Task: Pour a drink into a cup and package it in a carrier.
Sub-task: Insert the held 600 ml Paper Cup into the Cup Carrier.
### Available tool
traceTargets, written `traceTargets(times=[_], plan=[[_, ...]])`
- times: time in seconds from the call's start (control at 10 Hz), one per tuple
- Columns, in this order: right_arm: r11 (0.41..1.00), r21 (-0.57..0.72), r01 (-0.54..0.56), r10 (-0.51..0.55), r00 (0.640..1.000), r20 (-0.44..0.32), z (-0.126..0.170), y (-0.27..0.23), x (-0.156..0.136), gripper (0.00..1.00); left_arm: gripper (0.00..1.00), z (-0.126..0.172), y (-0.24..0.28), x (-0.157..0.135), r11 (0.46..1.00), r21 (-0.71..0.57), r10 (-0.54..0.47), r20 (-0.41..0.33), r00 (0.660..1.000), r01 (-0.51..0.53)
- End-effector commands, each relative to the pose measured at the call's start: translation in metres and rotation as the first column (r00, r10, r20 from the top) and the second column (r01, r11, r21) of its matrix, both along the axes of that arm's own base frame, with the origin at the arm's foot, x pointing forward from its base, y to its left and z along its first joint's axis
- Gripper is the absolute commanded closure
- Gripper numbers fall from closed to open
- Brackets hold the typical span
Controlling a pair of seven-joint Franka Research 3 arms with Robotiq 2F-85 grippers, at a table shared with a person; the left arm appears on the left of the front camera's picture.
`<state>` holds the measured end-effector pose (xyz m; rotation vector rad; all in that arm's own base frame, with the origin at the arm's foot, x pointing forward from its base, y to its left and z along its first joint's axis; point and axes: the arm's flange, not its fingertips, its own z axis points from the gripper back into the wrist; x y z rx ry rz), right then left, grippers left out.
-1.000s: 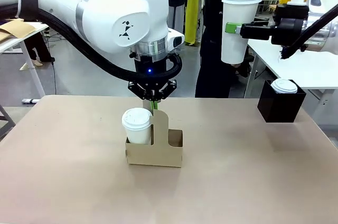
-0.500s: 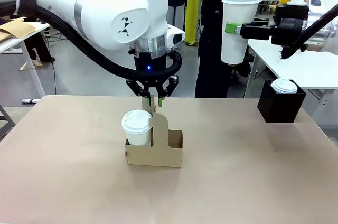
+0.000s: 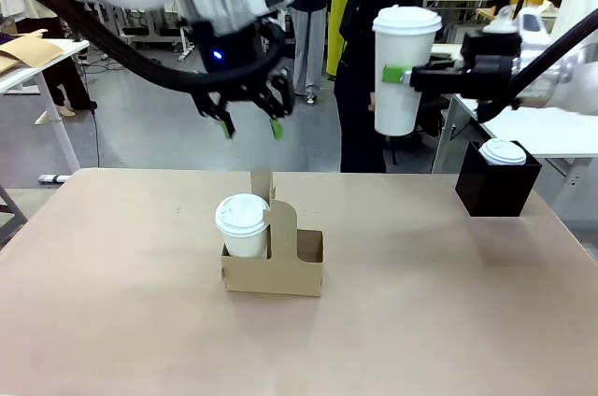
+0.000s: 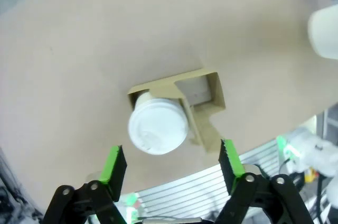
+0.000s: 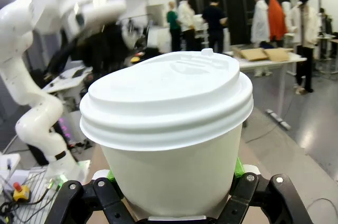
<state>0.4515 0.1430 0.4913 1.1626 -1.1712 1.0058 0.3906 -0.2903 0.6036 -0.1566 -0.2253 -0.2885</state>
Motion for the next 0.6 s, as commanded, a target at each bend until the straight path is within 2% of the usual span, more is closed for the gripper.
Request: traceTargets(times=[0.0, 0.1, 0.3, 0.4, 0.5], plan=[[0.996, -0.020, -0.088, 0.089, 0.996, 0.029, -0.022, 0.026, 0.006, 0.19, 0.00, 0.000, 0.056, -0.009, 0.980, 0.001, -0.201, 0.019, 0.979, 0.201], [0.990, -0.012, -0.138, 0.138, 0.990, 0.026, -0.038, 0.044, 0.002, 0.19, 0.00, -0.003, 0.087, -0.013, 0.946, 0.012, -0.324, 0.063, 0.944, 0.324], [0.984, -0.033, -0.177, 0.178, 0.983, 0.037, -0.061, 0.067, -0.009, 0.19, 0.00, -0.016, 0.130, -0.030, 0.886, 0.029, -0.461, 0.150, 0.875, 0.462], [0.982, -0.010, -0.189, 0.189, 0.982, 0.025, -0.070, 0.076, -0.012, 0.19, 0.00, -0.026, 0.152, -0.041, 0.832, 0.064, -0.553, 0.188, 0.812, 0.552], [0.982, 0.000, -0.189, 0.189, 0.982, 0.019, -0.076, 0.080, -0.012, 0.19, 0.00, -0.037, 0.167, -0.048, 0.826, 0.069, -0.560, 0.212, 0.801, 0.560]])
